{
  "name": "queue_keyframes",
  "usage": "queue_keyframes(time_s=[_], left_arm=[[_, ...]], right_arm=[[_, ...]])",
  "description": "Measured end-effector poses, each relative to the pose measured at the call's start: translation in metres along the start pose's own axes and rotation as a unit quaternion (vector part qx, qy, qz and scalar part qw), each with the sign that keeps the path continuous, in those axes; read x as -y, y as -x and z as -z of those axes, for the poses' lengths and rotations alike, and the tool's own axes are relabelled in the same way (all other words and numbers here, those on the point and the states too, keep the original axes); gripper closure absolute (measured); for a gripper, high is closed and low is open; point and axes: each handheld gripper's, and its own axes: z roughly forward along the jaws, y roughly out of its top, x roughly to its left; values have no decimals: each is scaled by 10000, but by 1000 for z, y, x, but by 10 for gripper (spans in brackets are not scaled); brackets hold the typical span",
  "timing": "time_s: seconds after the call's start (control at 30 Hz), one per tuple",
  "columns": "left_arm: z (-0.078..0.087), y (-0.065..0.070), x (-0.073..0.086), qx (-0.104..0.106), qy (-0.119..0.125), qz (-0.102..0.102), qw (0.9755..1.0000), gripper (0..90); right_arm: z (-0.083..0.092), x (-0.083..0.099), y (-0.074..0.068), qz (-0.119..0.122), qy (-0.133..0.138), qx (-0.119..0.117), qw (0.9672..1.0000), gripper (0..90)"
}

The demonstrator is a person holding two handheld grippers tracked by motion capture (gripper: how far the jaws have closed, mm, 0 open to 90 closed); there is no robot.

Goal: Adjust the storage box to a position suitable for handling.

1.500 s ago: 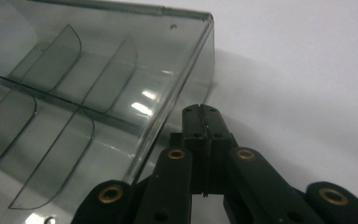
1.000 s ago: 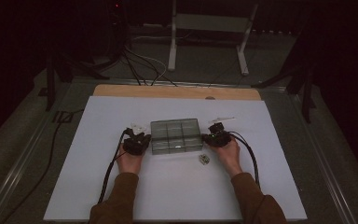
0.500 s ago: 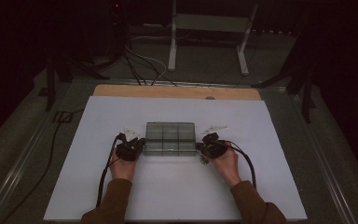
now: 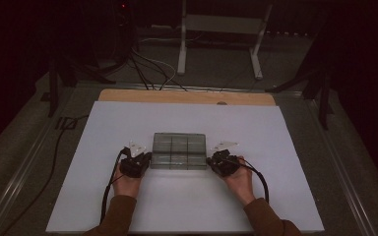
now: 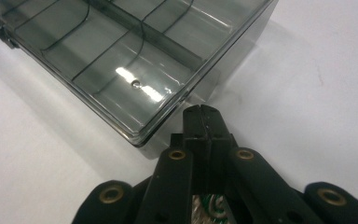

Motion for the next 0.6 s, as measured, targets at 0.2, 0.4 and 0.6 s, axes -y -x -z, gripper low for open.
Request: queue_keyframes(time_s=[0.2,0.4,0.6], left_arm=[[6,5,5,58,0,24,10000,900],[9,9,7,45,-37,22,10000,900],[10,8,7,84,-26,171,9998,900]], right_arm=[[8,9,-9,133,-22,61,9999,900],[10,12,-9,193,16,73,9998,900],[14,11,-4,203,120,-65,9997,900]])
